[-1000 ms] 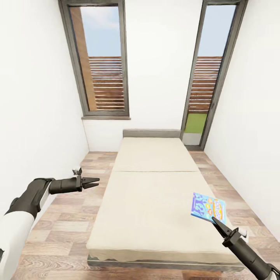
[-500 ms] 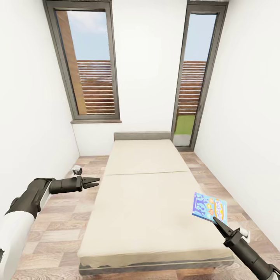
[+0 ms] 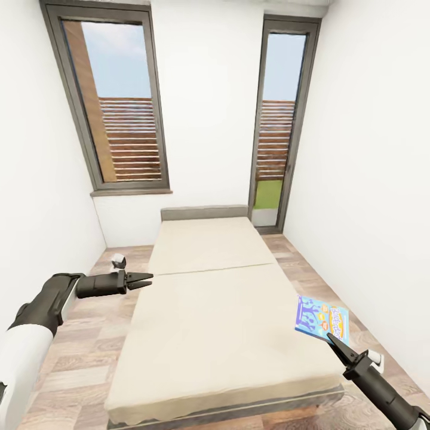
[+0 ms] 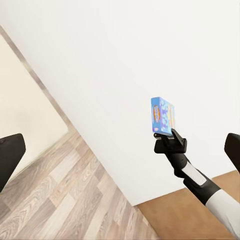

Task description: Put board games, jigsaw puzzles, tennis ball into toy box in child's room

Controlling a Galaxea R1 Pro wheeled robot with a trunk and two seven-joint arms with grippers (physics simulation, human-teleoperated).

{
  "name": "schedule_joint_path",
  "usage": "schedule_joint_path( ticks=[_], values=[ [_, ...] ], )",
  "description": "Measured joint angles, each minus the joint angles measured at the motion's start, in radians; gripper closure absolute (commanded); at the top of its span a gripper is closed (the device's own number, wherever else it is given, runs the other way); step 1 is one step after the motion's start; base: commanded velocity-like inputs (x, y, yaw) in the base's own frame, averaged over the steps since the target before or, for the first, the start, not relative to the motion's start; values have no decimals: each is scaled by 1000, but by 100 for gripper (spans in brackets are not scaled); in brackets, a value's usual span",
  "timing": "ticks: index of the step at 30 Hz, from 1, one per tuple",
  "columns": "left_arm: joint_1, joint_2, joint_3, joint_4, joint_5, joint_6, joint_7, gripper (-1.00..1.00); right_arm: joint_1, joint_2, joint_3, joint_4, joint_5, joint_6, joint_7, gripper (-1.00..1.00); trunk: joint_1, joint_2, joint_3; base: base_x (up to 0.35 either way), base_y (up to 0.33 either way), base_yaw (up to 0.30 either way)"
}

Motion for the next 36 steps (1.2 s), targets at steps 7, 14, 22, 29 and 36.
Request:
schedule_joint_path(
  ticks=[7,14,22,29,36],
  values=[
    [0,0,0,0,0,0,0,-100,0,-1,0,0,0,0,1,100,0,0,10,0,0,-182],
    [1,0,0,0,0,1,0,-100,0,-1,0,0,0,0,2,100,0,-1,20,0,0,-185],
    [1,-1,-10,0,0,1,0,-100,-1,-1,0,0,-1,0,2,100,0,-2,30,0,0,-186],
    [1,-1,-42,-1,0,0,0,-100,-1,-1,-1,1,-1,0,1,100,0,-2,38,0,0,-132],
    [1,-2,-46,-1,0,0,0,-100,-1,0,-18,1,2,-2,-1,100,0,-2,39,0,0,-7]
  ],
)
